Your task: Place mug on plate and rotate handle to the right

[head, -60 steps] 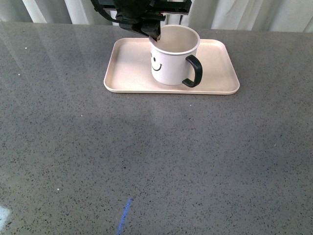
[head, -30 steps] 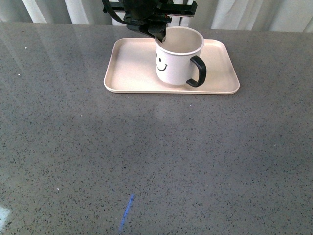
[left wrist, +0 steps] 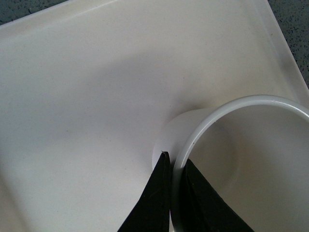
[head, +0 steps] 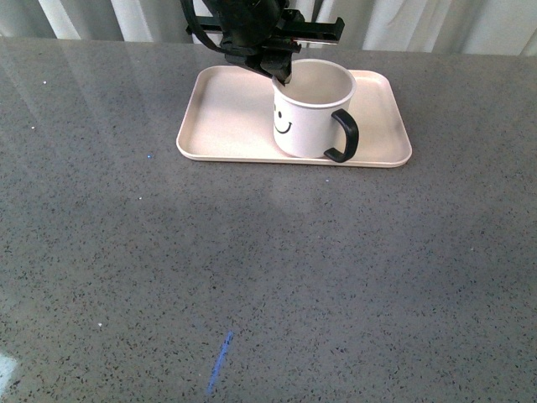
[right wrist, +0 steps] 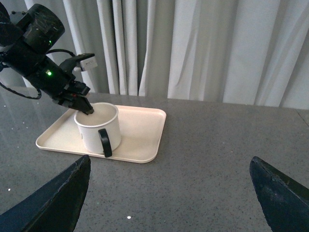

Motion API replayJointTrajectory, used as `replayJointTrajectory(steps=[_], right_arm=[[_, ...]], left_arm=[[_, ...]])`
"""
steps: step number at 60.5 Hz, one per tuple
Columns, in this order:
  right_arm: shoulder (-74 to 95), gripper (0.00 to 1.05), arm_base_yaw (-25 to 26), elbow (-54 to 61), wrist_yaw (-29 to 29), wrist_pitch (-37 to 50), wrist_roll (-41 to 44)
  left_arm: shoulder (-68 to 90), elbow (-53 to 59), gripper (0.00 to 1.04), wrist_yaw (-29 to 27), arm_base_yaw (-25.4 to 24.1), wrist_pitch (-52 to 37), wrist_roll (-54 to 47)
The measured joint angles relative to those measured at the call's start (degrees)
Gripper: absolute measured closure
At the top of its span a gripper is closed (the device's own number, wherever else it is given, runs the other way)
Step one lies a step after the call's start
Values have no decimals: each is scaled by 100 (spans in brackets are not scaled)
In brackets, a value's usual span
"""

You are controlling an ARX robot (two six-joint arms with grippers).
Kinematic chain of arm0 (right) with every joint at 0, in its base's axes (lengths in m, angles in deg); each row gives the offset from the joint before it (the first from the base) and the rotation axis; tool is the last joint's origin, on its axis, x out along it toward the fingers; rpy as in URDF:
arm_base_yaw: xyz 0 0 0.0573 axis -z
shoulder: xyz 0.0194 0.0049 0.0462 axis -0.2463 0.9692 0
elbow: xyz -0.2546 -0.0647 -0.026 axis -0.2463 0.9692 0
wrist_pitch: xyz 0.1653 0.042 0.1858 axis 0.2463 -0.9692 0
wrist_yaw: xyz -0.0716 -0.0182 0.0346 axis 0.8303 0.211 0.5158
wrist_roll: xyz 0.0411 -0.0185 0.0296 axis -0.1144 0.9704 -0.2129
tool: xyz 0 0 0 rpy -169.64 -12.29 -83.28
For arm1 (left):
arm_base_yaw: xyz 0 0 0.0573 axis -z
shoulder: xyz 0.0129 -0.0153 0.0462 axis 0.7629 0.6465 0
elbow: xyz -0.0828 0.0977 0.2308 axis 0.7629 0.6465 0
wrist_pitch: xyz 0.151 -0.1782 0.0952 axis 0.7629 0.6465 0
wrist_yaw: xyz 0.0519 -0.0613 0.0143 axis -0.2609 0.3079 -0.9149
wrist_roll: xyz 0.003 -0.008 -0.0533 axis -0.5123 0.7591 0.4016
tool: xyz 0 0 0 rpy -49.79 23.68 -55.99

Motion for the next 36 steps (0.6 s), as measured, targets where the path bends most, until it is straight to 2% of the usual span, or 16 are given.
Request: replayJointTrajectory(steps=[11,28,36], right_arm=[[0,9,0,0,0,0,0],[0,9,0,0,0,0,0],[0,9,0,0,0,0,0]], left_arm=[[66,-26,102,85,11,4,-22],[68,-39,41,227,44,-142,-20],[-48,173,24,236,101,-319,-20]])
